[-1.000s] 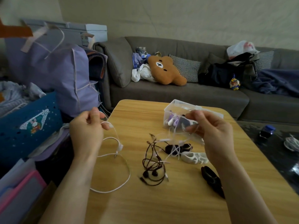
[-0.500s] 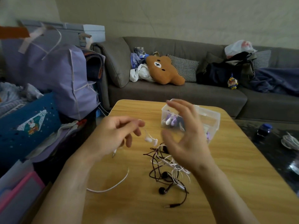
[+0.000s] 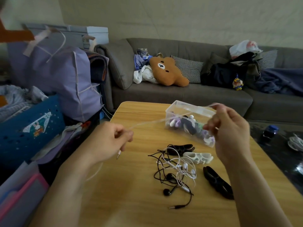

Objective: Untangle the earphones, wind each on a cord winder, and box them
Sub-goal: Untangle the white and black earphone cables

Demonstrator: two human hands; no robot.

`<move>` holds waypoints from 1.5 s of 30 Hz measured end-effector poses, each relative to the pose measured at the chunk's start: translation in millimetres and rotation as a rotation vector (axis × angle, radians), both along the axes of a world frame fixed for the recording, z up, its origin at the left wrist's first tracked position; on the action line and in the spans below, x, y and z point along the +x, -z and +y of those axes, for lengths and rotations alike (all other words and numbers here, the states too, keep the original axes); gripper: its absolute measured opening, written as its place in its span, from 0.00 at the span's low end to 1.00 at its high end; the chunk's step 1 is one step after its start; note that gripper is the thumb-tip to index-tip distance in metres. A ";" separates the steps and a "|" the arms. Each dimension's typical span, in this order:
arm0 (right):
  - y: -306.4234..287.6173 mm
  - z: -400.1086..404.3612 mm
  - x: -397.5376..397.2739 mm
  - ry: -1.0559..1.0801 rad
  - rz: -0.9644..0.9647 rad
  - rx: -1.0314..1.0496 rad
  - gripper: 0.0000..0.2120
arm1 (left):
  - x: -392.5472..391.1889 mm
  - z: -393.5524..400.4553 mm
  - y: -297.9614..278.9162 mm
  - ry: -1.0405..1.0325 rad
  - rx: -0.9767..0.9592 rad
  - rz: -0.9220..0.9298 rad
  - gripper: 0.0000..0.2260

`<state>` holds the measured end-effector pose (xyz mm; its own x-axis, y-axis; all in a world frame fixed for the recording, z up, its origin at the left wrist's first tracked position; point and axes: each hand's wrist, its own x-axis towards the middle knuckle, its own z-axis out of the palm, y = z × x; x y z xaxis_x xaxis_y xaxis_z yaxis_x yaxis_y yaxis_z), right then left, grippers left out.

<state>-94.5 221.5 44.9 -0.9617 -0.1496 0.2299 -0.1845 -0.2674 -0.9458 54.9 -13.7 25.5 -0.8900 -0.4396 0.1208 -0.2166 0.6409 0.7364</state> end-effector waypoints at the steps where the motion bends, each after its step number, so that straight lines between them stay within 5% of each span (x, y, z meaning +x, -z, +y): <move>1: -0.1 4.6 -5.6 0.047 -0.051 -0.073 0.10 | 0.8 -4.5 1.7 -0.037 0.023 -0.023 0.14; 5: -0.4 15.8 -14.4 0.161 -0.099 -0.059 0.07 | 4.2 -17.8 9.3 -0.126 0.017 -0.123 0.20; 10: 6.5 10.3 -7.2 0.179 0.090 0.760 0.15 | -0.9 6.2 -6.5 0.028 0.296 -0.043 0.09; 13: 10.1 -3.0 10.2 0.260 0.244 1.021 0.23 | -7.3 37.0 -11.8 0.191 0.171 0.017 0.11; 16: 3.6 -13.7 30.9 0.050 0.490 0.864 0.20 | -16.4 67.2 -10.2 0.286 0.155 0.170 0.09; 20: 1.8 -16.5 40.0 -0.554 0.439 0.821 0.13 | -23.0 77.5 -4.6 0.239 0.260 0.331 0.07; 24: 9.9 -9.2 22.6 -0.323 0.367 0.806 0.10 | -25.4 52.0 7.6 0.128 0.141 0.225 0.09; 28: 8.5 4.5 2.4 -0.021 0.315 0.669 0.12 | -17.7 7.0 33.8 -0.075 -0.238 -0.264 0.22; 31: 14.4 8.8 -9.8 0.116 0.247 0.628 0.14 | -10.4 -8.0 46.8 -0.099 -0.301 -0.492 0.22; 36: 22.8 11.9 -20.7 0.194 0.089 0.530 0.16 | -6.5 -18.5 43.9 -0.231 -0.270 -0.406 0.05; 45: 23.0 12.4 -19.3 0.157 0.028 0.523 0.11 | -6.7 -18.3 46.8 -0.253 -0.257 -0.404 0.03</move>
<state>-113.8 233.9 21.8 -0.9761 -0.1055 0.1898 -0.2118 0.2698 -0.9393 48.2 -32.0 -21.3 -0.7580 -0.6476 -0.0773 -0.6210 0.6804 0.3892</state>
